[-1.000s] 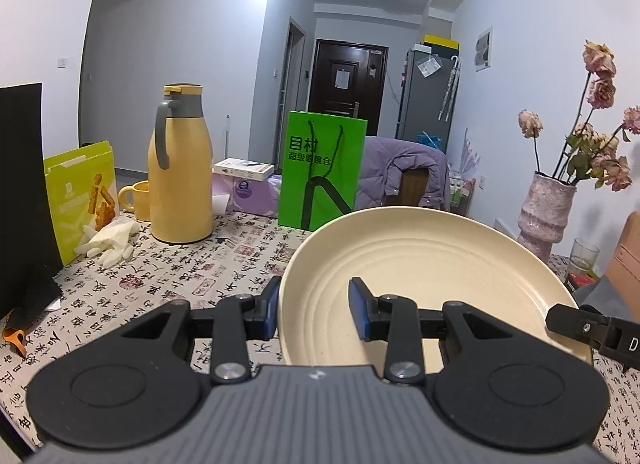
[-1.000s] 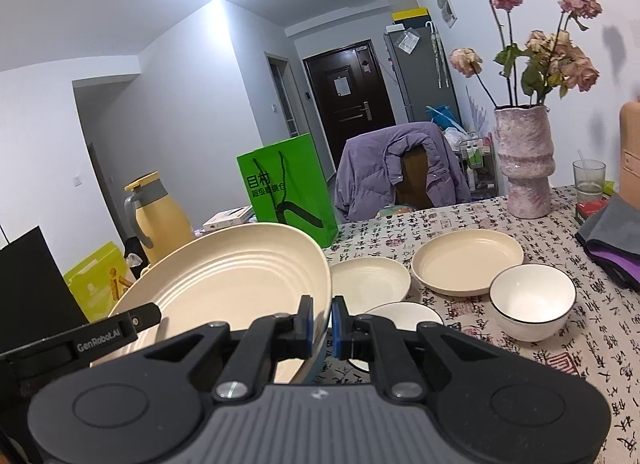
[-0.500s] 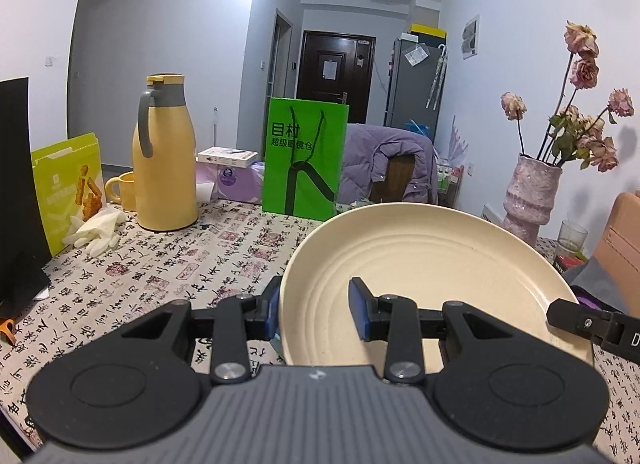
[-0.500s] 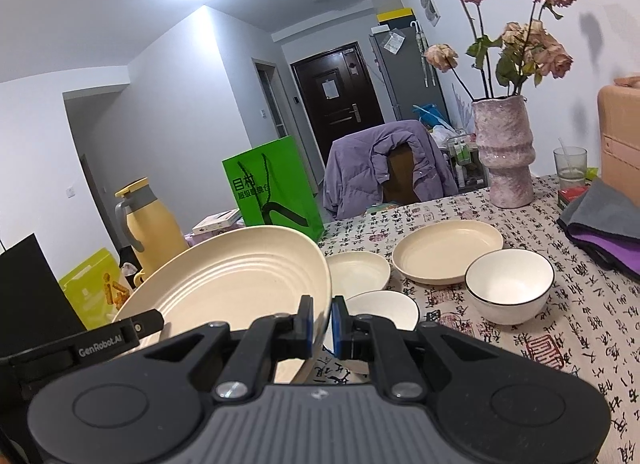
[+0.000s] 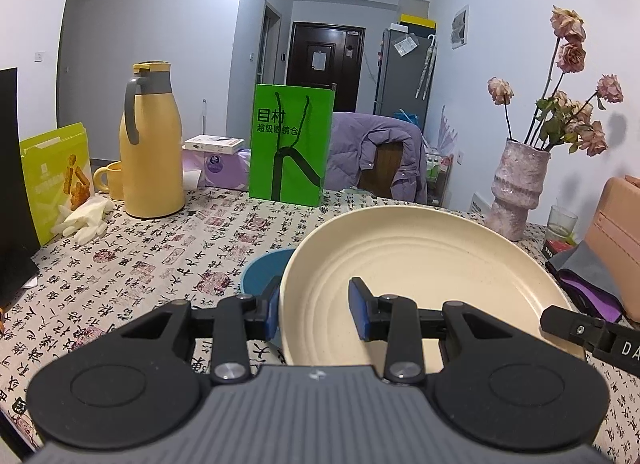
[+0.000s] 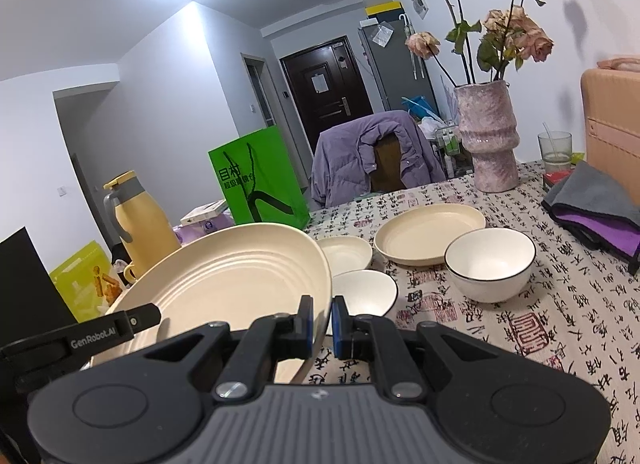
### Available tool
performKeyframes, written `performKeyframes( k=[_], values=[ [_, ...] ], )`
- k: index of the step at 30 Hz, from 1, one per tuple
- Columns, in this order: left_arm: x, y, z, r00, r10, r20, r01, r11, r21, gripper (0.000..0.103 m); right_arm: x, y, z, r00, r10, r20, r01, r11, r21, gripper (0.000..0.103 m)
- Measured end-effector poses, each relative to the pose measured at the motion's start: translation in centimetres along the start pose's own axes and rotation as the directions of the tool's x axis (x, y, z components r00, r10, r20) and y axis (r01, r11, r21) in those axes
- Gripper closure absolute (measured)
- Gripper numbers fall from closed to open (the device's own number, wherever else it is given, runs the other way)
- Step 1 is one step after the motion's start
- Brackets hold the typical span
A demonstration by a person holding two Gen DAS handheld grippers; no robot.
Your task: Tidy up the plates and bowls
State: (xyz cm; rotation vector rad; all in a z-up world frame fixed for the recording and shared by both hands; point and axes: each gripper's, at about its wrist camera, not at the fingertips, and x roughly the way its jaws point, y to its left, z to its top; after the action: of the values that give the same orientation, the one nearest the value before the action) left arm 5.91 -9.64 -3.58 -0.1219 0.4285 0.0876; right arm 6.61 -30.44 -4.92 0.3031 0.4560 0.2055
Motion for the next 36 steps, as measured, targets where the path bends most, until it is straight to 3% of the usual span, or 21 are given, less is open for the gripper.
performKeyframes(
  k=[36],
  values=[
    [1.6, -0.8, -3.9, 0.996, -0.020, -0.088, 0.025, 0.999, 0.048, 0.068, 1.2, -2.9, -3.5, 0.995, -0.025, -0.098, 0.029, 0.999, 0.046, 0.093]
  ],
)
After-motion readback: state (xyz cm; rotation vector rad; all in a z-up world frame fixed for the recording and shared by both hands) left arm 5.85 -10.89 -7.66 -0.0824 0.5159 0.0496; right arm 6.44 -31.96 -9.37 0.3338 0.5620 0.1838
